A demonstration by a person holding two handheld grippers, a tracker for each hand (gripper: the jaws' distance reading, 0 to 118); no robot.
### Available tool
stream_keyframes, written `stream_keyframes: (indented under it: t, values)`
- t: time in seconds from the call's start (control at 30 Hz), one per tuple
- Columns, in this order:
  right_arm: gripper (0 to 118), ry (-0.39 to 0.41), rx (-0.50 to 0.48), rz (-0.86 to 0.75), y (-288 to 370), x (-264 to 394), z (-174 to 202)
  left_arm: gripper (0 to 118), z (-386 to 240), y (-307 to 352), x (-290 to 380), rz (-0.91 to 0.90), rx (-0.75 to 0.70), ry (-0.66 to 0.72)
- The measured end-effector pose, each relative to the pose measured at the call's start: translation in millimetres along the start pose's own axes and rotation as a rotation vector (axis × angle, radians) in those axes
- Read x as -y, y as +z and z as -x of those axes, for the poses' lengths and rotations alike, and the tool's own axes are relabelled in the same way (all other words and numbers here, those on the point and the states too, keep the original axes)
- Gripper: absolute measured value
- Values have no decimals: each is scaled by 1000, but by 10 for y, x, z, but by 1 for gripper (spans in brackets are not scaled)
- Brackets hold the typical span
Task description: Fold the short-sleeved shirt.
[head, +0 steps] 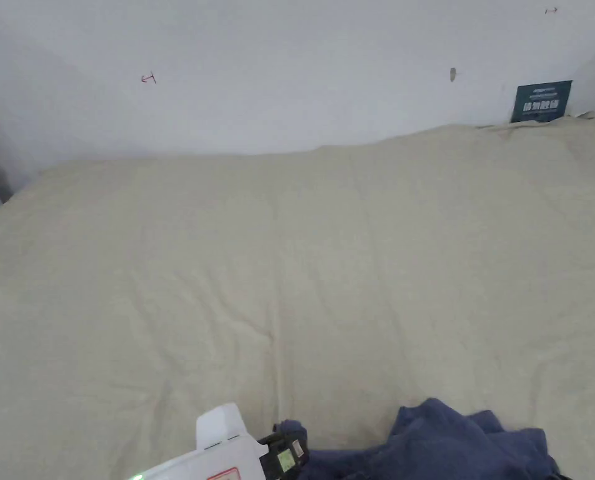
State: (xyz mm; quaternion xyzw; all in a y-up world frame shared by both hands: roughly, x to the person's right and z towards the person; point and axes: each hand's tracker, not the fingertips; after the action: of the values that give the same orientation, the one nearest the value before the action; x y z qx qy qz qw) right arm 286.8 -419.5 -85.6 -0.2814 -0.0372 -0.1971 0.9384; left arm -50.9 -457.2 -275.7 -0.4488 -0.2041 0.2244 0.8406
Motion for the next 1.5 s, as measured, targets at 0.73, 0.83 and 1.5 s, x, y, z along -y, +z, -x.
stream_keyframes:
  t: [0.73, 0.83, 1.5]
  values:
    - [2, -63, -11, -6, 105, 11, -136, 17, 503, -21, 223, 11, 140, 74]
    - [2, -47, 21, 2, 137, 17, -153, 16, 333, -395, 456, 96, 267, 72]
    - [2, -37, -43, -5, 66, -48, 2, 18, 222, 331, 261, -80, 237, -141]
